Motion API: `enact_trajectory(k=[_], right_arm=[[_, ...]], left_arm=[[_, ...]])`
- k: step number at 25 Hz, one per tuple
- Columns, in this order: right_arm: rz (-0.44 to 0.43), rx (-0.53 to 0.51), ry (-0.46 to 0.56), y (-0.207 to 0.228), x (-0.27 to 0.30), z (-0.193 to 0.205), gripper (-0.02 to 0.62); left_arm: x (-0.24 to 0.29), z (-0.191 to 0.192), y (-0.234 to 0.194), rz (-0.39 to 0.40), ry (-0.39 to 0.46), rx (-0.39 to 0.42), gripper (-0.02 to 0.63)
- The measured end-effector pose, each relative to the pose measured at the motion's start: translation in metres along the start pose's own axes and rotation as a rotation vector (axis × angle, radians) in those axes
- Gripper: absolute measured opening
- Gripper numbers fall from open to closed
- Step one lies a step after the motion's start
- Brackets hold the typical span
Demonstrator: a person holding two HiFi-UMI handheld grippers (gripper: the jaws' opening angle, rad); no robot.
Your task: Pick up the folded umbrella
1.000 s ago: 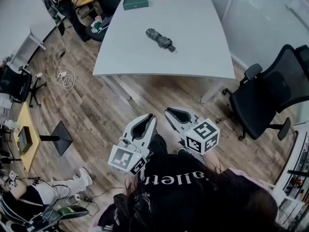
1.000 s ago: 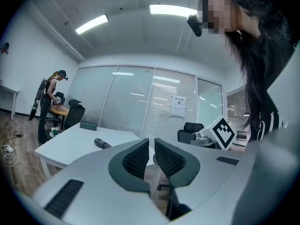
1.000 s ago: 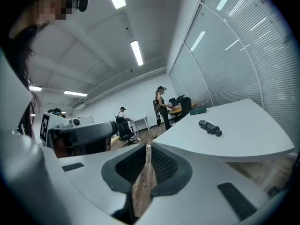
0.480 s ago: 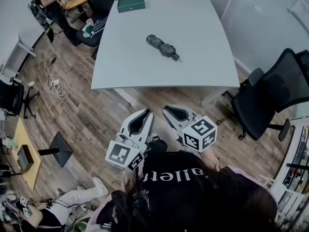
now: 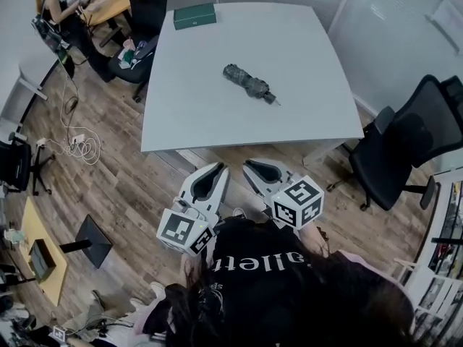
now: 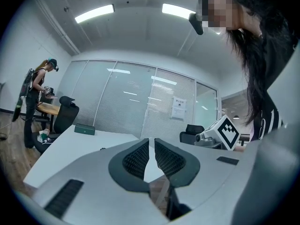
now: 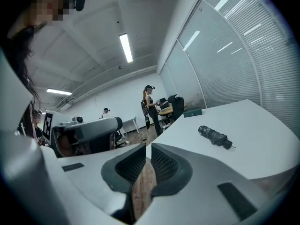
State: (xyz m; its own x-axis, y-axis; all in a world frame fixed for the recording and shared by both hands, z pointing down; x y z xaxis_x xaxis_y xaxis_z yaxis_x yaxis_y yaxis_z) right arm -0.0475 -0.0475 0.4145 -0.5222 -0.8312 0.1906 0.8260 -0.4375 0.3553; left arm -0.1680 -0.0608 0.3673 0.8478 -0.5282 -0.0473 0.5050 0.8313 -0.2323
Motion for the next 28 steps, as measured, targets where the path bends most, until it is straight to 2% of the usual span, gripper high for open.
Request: enact_trajectory(k=[13, 20, 28], right_arm=[[0.064, 0.027, -0.043, 0.02, 0.005, 0.005, 0.046], [0.011, 0.028, -0.057, 0.051, 0.03, -0.007, 0.046], [-0.052, 0.011, -0.078, 0.113, 0.073, -0.039, 0.046]], left_arm=[[0.02, 0.016, -0.013, 0.04, -0.038, -0.061, 0.055], [0.044, 0.015, -0.036, -0.037, -0.037, -0.051, 0.055], [0.1, 0.009, -0.066, -0.119, -0.023, -0.042, 0.054]])
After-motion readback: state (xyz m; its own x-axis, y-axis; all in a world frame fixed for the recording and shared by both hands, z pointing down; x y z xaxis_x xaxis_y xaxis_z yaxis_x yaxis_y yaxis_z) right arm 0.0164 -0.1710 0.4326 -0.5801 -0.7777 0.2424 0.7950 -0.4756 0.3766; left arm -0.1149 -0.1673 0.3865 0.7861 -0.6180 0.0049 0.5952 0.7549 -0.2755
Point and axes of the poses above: the fingertips, and each gripper's own axes: x forward along the fingers, y to its right, z out of its underside, the point moved 5 cm from there along -x, backward along the fingers, and after that the axes turned 8 degrees about y, right-handed, at the moved point
